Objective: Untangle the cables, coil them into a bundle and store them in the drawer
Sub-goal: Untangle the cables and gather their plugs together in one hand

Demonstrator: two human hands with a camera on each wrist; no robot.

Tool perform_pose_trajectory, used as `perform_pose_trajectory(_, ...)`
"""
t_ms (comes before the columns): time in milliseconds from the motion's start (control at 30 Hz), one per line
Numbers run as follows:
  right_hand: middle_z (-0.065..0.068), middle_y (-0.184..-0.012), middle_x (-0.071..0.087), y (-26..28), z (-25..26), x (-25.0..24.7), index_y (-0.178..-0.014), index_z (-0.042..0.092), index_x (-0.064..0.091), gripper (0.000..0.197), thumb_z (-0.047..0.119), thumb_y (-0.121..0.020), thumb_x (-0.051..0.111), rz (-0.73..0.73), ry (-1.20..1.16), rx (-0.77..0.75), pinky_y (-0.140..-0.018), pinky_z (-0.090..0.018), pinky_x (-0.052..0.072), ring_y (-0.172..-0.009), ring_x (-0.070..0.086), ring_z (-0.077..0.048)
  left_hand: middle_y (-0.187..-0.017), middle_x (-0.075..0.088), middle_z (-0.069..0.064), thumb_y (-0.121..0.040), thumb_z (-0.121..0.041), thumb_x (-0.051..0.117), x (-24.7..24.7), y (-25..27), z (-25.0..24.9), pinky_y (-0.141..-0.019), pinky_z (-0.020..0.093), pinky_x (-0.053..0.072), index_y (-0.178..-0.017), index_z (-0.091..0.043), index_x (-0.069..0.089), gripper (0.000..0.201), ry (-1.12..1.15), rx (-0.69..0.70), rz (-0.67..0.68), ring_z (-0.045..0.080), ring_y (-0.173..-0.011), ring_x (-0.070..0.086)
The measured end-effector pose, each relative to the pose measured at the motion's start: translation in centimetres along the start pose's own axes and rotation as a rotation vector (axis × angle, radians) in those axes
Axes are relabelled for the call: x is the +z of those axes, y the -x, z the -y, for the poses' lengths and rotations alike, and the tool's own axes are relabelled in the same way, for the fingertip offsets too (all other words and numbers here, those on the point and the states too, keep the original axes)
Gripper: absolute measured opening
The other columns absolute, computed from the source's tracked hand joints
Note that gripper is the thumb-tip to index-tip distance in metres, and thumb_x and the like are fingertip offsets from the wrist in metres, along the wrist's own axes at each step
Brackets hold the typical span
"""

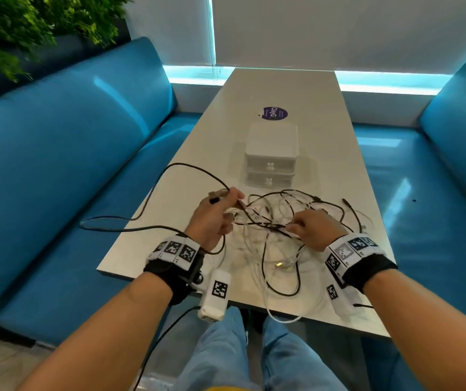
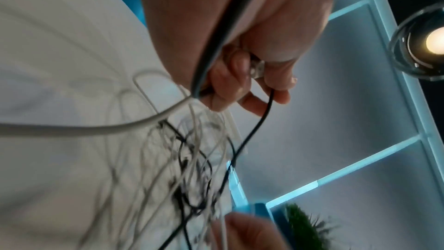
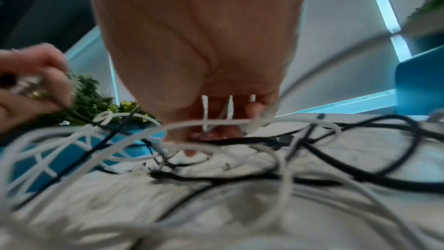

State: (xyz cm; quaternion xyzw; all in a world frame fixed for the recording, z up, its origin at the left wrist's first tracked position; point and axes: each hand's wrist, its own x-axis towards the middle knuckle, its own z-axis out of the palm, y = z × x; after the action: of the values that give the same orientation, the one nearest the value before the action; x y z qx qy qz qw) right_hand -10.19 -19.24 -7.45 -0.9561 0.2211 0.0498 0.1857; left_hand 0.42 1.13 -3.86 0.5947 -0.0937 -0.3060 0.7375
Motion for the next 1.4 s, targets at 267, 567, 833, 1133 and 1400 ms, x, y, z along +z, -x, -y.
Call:
perform_pose_trajectory(267, 0.008, -0.108, 0.062, 2.2, 3.6, -2.9, -0.113, 0.030, 0.065, 0.025, 0.030, -0.090, 0.055, -0.192, -0.047, -0.164, -0.087, -0.032, 0.048, -0.098, 0.057, -0.014, -0.068, 0.064, -0.002, -0.096, -0.032, 0.051, -0.6, 0.6, -2.4, -0.038, 0.017, 0.018, -0.083, -0.017, 0.064, 0.023, 0.057, 0.049, -0.011, 0.006, -0.042, 0.022)
perform_pose_trajectory(567, 0.012, -0.108, 0.061, 3.4, 5.9, -5.1, -0.099, 0.036, 0.073, 0.017, 0.043, -0.089, 0.062, -0.314, -0.180, -0.199, -0.097, -0.044, 0.035, -0.115, 0.049, -0.016, -0.072, 0.058, -0.003, -0.077, -0.037, 0.065, 2.0, 1.1, -2.3, -0.039, 0.015, 0.022, -0.098, -0.019, 0.065, 0.027, 0.089, 0.101, 0.103, 0.003, -0.041, 0.025)
perform_pose_trajectory(833, 0.008, -0.088, 0.074, 5.7, 5.6, -8.9, -0.093, 0.020, 0.077, 0.010, 0.020, -0.087, 0.068, -0.325, -0.759, -0.304, -0.082, -0.021, 0.051, -0.089, 0.068, -0.004, -0.063, 0.064, -0.022, -0.090, -0.015, 0.065, 6.4, 2.2, 0.7, -0.063, 0.008, 0.040, -0.098, -0.015, 0.072, 0.011, -0.543, 0.234, 0.375, -0.010, -0.062, 0.056)
perform_pose_trajectory(1133, 0.003, -0.089, 0.069, 8.6, 0.2, -11.5, -0.093, 0.033, 0.067, 0.013, 0.023, -0.086, 0.066, -0.717, -0.742, 0.002, -0.070, -0.021, 0.055, -0.074, 0.064, -0.009, -0.065, 0.058, -0.009, -0.088, -0.034, 0.063, 8.8, 2.7, 0.7, -0.068, 0.026, 0.041, -0.062, -0.026, 0.060, 0.027, -1.270, 0.317, 0.531, 0.014, -0.069, 0.056)
perform_pose_trajectory(1400, 0.022, -0.125, 0.044, 16.5, -2.4, -13.4, -0.132, 0.053, 0.044, 0.062, 0.011, -0.089, 0.058, -0.284, -0.428, -0.204, -0.075, -0.006, 0.041, -0.093, 0.060, -0.001, -0.096, 0.066, -0.002, -0.090, -0.034, 0.059, 15.4, 5.8, 2.4, -0.083, 0.031, 0.051, -0.103, -0.022, 0.068, 0.019, -1.596, 0.285, 0.873, 0.018, -0.093, 0.062)
